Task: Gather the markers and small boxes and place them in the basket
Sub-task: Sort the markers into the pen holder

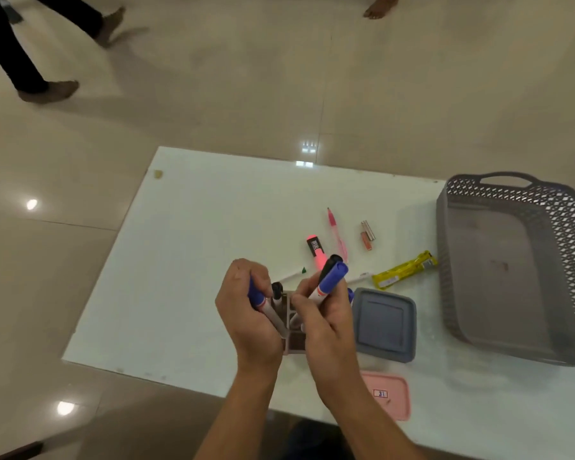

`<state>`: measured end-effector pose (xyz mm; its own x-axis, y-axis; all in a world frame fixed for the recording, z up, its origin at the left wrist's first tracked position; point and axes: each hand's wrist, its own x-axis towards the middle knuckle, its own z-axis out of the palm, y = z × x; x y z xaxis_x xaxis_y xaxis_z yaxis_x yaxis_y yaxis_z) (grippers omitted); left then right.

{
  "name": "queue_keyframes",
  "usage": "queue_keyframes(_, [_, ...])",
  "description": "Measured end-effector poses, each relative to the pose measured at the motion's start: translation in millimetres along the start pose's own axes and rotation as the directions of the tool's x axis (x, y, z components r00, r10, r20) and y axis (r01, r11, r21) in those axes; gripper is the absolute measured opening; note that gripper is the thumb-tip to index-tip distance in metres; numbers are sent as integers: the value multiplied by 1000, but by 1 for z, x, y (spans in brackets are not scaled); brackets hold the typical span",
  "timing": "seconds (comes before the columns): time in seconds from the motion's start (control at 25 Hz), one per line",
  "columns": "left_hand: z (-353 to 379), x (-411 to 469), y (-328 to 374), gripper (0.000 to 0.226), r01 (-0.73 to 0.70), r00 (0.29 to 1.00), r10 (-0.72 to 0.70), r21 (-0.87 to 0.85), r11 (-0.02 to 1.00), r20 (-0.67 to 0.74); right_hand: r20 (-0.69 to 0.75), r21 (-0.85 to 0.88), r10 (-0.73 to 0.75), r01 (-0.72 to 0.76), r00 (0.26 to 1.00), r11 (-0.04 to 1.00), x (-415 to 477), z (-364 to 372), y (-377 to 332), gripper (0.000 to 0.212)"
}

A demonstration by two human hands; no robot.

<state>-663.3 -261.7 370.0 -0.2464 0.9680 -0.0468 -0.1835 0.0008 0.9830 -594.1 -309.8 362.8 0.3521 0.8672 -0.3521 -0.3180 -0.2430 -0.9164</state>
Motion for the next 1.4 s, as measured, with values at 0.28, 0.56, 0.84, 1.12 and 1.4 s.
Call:
queue_keyframes(0.28, [-9,3,-32,22,-26,998,26,-4,1000,-63,44,18,27,-28,999,999,17,14,37,10])
queue_keyframes(0.56, [-9,10,-38,23,-51,998,50,16,999,29,-120,-59,-57,50,991,997,16,11,48,8])
queue_keyframes(0.84, [-12,5,-48,24,-99,983,90,48,994,159,-124,-66,-23,15,992,998,17,8,47,8])
queue_keyframes(1.12, [-17,1,-47,25,-145,979,130,93,985,155,-133,-70,-106,98,985,993,4,-16,31,12])
queue_keyframes(1.4, [17,-8,-17,30,-166,929,127,85,982,348,-319,-79,-114,94,941,992,1,-59,27,10])
